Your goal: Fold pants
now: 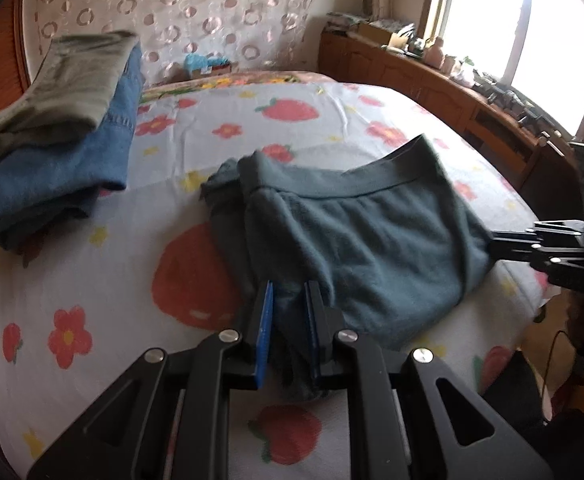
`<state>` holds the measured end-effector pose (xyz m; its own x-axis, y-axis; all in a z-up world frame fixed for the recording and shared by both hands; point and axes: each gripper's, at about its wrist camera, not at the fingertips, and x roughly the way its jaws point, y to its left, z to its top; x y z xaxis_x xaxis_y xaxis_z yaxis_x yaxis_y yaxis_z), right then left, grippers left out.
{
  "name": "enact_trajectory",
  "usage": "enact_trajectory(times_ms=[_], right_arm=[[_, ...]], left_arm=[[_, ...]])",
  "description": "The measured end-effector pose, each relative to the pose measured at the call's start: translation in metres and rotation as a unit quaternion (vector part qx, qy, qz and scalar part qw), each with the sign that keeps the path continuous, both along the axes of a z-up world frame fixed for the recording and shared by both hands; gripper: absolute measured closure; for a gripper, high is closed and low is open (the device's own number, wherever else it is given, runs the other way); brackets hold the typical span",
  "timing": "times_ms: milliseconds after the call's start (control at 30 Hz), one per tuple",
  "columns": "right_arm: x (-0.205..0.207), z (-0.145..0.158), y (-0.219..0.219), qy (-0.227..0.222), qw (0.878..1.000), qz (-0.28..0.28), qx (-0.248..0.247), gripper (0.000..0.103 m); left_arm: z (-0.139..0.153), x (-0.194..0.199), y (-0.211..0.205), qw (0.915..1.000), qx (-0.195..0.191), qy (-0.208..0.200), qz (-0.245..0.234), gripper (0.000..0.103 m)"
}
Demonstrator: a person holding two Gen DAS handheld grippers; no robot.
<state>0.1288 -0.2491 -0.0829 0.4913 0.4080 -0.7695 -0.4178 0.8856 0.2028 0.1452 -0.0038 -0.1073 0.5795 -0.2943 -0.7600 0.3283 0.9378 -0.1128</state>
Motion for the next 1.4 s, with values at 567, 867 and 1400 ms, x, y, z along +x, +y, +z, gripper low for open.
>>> enact_trajectory(times_ms=[567,867,1400], right_arm=[[-0.008,0.001,-0.011,-0.024,0.999,-0.017,-0.02,0.101],[-0.012,0.002,-0.012,-0.047,0.997,-0.031,-0.045,0.102],[-0.001,0.019,-0.026,-0.051,0.997,-0.058,0.002,0.062]], left_arm=[[-0.01,0.0,0.011,0.9995,-0.008,-0.005,0.03,0.059],[-0.013,-0.004,0.011,0.9991,0.004,-0.027,0.032,0.049],[0.006,0.008,0.01,0.9993,0.0,-0.021,0.031,0.049]])
